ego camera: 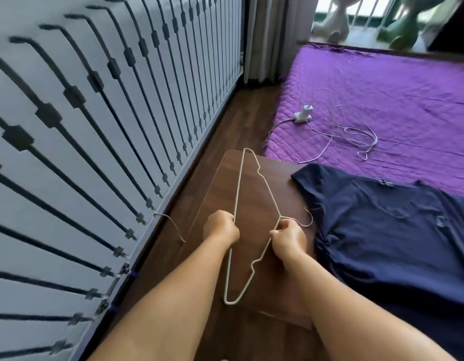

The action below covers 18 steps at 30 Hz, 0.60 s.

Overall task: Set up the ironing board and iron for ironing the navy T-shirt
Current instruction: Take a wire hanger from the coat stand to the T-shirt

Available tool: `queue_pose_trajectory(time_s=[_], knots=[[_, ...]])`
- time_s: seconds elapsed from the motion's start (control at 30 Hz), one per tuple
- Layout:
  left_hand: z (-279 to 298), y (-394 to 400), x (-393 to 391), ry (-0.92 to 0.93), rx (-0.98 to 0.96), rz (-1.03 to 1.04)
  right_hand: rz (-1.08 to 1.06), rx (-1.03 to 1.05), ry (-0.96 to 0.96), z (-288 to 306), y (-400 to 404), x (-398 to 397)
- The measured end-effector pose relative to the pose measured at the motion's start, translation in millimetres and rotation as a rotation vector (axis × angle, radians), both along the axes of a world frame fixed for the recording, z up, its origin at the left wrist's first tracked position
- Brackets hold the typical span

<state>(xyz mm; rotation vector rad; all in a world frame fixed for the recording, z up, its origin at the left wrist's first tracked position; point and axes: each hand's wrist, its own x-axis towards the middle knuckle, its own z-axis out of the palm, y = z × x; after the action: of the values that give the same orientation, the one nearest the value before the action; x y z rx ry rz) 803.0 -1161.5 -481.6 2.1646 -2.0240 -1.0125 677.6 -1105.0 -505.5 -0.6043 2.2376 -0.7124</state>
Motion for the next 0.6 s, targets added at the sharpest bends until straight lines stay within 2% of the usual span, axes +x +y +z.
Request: queue_pose_trajectory(time_s=[0.33,0.5,0.6], knots=[[-17,-10,5,-0.090,-0.064,-0.061,0.105,0.058,0.159,-9,2,14],[-16,-5,1,-0.126,-0.085,-0.051,0.157,0.043,0.109,-4,7,11],[-10,-3,-6,-0.031,-0.107,-0.003,0.102,-0.031,0.051,3,16,6]])
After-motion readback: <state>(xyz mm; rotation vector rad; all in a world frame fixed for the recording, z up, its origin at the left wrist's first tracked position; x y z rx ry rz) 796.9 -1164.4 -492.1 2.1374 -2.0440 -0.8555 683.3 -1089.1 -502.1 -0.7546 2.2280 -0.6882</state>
